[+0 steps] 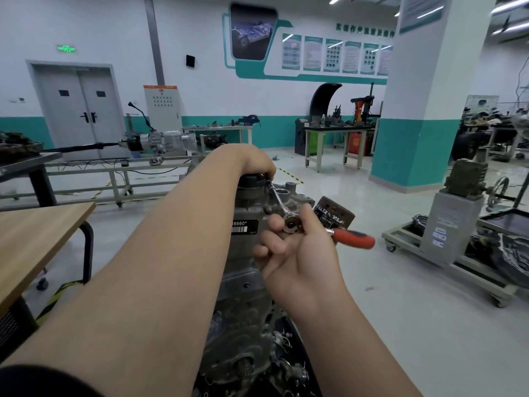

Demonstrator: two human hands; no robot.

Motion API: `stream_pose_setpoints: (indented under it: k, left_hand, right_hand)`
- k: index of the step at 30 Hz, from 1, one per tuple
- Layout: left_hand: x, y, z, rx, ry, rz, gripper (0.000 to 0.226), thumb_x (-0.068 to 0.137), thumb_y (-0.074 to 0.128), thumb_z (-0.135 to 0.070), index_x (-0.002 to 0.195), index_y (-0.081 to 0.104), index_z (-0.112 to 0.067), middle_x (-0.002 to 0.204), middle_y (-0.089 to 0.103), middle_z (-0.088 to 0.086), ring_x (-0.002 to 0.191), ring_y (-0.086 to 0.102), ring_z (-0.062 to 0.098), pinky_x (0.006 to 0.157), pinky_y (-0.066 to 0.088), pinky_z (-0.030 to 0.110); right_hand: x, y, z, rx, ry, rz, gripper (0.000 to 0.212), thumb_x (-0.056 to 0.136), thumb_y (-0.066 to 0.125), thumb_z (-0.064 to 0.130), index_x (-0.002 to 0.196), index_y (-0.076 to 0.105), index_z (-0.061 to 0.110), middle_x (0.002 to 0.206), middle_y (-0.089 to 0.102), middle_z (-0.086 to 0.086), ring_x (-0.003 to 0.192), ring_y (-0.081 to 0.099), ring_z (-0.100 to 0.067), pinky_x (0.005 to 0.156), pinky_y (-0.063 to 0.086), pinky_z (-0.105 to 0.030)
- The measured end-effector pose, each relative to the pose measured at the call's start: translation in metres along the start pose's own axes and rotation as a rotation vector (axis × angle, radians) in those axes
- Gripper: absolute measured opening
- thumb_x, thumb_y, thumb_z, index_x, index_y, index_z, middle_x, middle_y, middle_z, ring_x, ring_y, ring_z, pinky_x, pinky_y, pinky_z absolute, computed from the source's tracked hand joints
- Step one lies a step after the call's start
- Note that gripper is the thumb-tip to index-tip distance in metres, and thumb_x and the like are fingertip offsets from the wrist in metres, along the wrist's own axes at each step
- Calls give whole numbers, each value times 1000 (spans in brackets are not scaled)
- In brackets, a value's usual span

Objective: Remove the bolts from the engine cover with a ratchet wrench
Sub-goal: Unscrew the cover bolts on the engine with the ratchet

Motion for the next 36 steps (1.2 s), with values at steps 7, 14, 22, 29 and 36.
stream_pose_setpoints:
  k: [7,14,22,29,36]
  left_hand:
    - [2,1,-1,33,-13,40,20,83,65,-38,80,60,-19,87,56,3,70,53,17,55,38,29]
    - [-1,0,-4,65,-49,97,24,88,63,-39,80,55,-18,89,54,6,71,55,21,57,42,31]
    - [-9,0,-11,125,-33,119,27,93,59,-37,80,52,-15,87,54,9,70,54,21,59,44,30]
    - [-8,2,-11,112,-31,123,24,92,61,-35,83,56,-13,88,55,9,70,52,19,58,41,31]
    - [-9,1,-8,38,25,92,46,90,62,-36,130,55,-15,126,56,8,88,54,19,72,44,35]
  right_hand:
    - [-1,1,-5,120,60,49,46,100,37,49,81,49,9,62,52,3,36,35,-9,40,40,-19]
    - [0,-2,2,-69,30,5,40,101,35,47,86,47,12,60,49,3,37,31,-9,40,39,-20]
    - [-1,8,34,-723,-58,-64,30,103,41,37,82,42,15,54,46,1,37,35,-13,44,39,-24]
    - [4,35,69,-1766,-275,-41,29,98,42,35,79,50,14,63,53,-3,50,51,-16,50,40,-25]
    - [5,34,53,-2294,-633,-136,19,97,36,39,98,32,21,72,47,4,69,50,-21,57,39,-35]
Point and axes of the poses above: each hand's wrist, its own x-axis towards the middle knuckle, its own y-axis out of the palm, z = x × y, the point moved 5 cm from there along x, towards the middle knuckle
